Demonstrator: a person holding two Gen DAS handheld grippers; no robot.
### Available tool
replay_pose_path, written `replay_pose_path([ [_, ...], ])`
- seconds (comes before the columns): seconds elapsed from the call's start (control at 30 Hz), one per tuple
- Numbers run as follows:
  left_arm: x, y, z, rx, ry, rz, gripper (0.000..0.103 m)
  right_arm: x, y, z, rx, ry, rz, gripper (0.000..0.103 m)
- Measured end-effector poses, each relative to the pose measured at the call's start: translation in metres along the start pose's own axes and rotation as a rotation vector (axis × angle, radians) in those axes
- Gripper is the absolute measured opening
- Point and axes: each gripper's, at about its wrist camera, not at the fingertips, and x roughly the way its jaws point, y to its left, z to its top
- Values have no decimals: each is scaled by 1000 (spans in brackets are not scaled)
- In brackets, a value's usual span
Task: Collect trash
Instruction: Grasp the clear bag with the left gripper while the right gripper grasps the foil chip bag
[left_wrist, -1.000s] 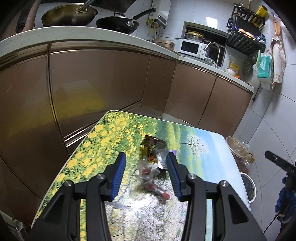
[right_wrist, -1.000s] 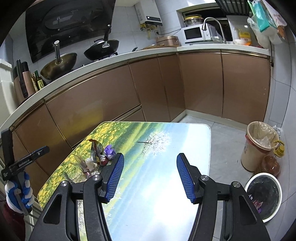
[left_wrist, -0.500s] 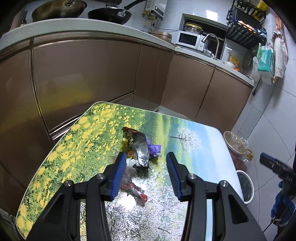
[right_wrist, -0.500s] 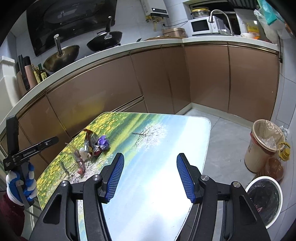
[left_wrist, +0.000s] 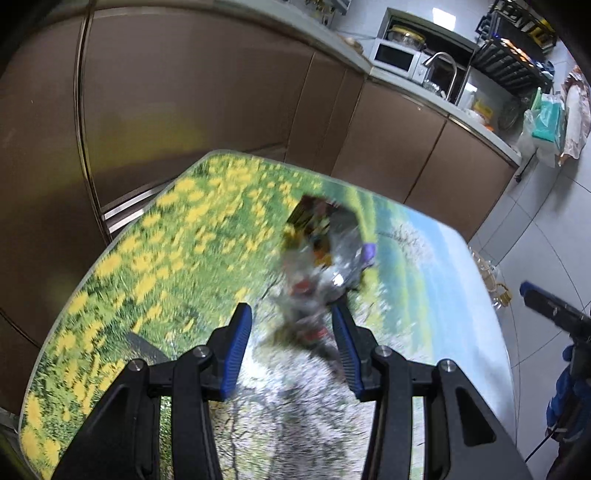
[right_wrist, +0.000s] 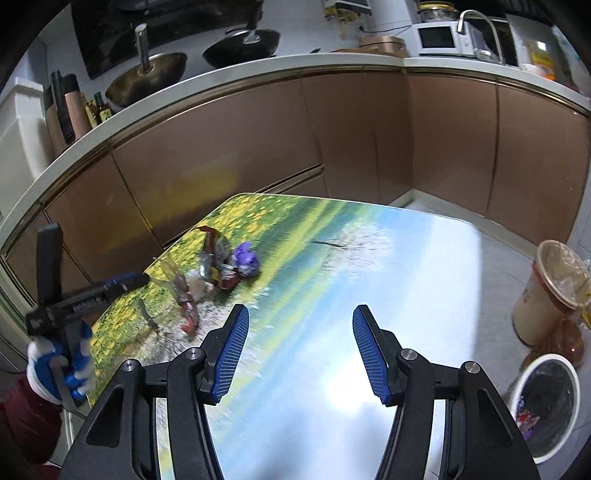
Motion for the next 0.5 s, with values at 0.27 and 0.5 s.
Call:
replay_pose_path([
  [0.27,29,14,-2,-52,24,-105,43,63,37,22,-59,83,38,55],
  [0.5,43,4,3,-19,23,-153,42,106,55,38,-94,115,82,52],
])
